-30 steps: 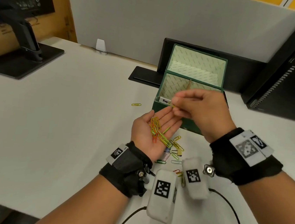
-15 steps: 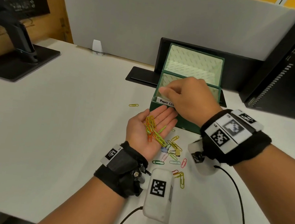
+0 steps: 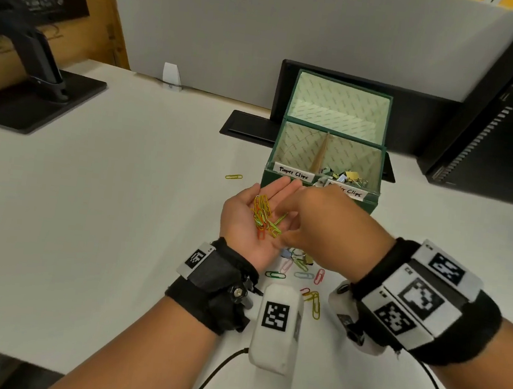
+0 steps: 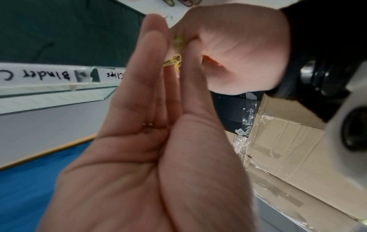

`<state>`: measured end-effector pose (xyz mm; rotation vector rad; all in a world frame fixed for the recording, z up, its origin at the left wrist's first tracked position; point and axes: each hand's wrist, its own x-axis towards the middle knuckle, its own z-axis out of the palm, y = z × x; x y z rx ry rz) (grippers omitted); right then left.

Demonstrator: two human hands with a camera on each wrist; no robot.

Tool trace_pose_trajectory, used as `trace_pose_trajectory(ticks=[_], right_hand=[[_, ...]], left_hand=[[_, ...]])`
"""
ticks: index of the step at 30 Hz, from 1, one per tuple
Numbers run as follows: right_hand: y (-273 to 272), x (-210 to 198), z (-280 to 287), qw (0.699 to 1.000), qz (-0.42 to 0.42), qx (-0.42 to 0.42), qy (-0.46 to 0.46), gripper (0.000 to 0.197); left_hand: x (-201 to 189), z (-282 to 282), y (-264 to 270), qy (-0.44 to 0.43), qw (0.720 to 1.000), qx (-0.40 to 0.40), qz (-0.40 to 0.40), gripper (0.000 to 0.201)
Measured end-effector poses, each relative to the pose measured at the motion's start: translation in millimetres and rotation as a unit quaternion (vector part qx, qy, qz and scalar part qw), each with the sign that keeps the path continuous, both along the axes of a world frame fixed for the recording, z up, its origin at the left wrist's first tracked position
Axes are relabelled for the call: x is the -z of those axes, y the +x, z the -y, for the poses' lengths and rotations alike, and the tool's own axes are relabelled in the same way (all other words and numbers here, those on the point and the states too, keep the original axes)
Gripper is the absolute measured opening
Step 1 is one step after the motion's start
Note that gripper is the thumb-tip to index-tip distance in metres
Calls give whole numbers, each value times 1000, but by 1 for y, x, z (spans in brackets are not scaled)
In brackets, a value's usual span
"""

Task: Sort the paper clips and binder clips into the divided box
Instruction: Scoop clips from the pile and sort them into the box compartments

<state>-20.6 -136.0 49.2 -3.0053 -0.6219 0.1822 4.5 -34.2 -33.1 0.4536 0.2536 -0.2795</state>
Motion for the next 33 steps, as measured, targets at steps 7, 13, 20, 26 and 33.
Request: trace_pose_trajectory(ticks=[7,13,20,26,33], right_hand=[[-3,10,-3,997,51,-26,-53,39],[13,-6,11,998,-17,30,61,8],[43,-35,27,923,133,123,340,3],[81,-13,26,964,149,112,189,18],[45,-2,12,976,130,18,173,25]], left_hand=[[0,5,-2,-2,1000,0,-14,45],[-3,6,-4,-18,1000,-2,-7,46],[-3,3,-1,-19,1000,5,-8,45],[0,1,0,-30,999,-1,-11,44],[0,1,3,-25,1000,2,9,50]])
